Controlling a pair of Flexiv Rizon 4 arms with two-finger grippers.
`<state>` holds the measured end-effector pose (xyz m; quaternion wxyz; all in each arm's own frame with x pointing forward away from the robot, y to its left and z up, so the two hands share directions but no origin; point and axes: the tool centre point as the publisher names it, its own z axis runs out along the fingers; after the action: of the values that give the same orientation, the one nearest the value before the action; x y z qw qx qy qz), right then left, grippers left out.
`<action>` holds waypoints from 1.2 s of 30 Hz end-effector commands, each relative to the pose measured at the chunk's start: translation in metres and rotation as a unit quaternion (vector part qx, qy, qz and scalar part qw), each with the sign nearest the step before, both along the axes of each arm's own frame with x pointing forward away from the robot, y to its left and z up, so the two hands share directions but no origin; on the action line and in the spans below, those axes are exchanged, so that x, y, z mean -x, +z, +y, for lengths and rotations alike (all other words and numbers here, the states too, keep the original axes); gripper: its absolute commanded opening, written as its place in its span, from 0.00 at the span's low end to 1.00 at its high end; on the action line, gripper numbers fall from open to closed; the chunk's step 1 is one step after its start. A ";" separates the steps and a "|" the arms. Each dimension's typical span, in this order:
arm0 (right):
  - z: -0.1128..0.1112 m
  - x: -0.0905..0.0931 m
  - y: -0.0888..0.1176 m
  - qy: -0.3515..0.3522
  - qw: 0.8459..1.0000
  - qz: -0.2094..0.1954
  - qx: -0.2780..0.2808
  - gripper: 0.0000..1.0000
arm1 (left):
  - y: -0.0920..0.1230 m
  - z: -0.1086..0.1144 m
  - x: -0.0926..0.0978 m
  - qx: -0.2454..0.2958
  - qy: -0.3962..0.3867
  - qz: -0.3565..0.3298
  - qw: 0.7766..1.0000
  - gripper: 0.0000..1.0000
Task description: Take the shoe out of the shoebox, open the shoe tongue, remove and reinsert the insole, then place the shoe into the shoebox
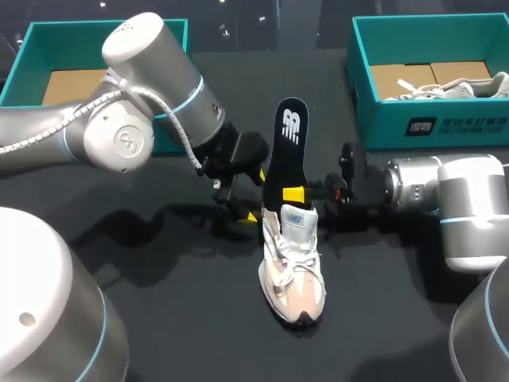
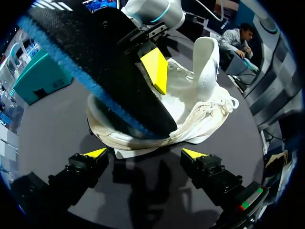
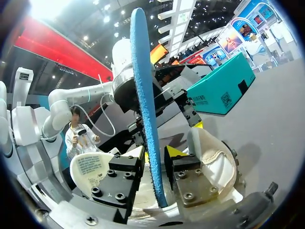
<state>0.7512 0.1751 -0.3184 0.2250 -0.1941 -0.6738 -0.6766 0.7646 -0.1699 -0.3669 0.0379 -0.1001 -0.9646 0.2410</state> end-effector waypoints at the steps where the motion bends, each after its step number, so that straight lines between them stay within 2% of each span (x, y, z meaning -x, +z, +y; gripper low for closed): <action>1: 0.000 -0.001 0.006 0.003 1.000 -0.004 0.005 0.29 | 0.000 0.000 0.000 -0.001 0.000 0.000 1.000 1.00; 14: 0.010 -0.013 0.030 0.016 0.999 -0.037 0.018 0.29 | 0.000 0.000 0.000 -0.001 0.000 0.000 1.000 1.00; 16: 0.011 -0.017 0.033 0.015 0.999 -0.039 0.021 0.24 | 0.000 0.000 0.000 -0.001 0.000 0.000 1.000 1.00; 17: 0.012 -0.018 0.033 0.011 0.999 -0.040 0.025 0.15 | 0.000 0.000 0.000 -0.001 0.000 0.000 1.000 1.00; 18: 0.012 -0.020 0.032 0.010 0.999 -0.038 0.031 0.00 | 0.000 0.000 0.000 -0.001 0.000 0.000 1.000 1.00; 22: 0.009 -0.018 0.020 0.005 0.999 -0.019 0.041 0.00 | 0.000 0.000 0.000 -0.001 0.000 0.000 1.000 1.00; 31: -0.002 0.001 -0.007 -0.009 0.998 0.031 0.059 0.00 | 0.000 0.000 0.000 -0.001 0.000 0.000 1.000 1.00; 36: -0.004 0.011 -0.013 -0.008 0.997 0.034 0.062 0.00 | 0.000 0.000 0.000 -0.001 0.000 0.000 1.000 1.00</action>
<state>0.7472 0.1721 -0.3298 0.2331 -0.2346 -0.7053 -0.6271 0.7646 -0.1699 -0.3669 0.0380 -0.1002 -0.9646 0.2410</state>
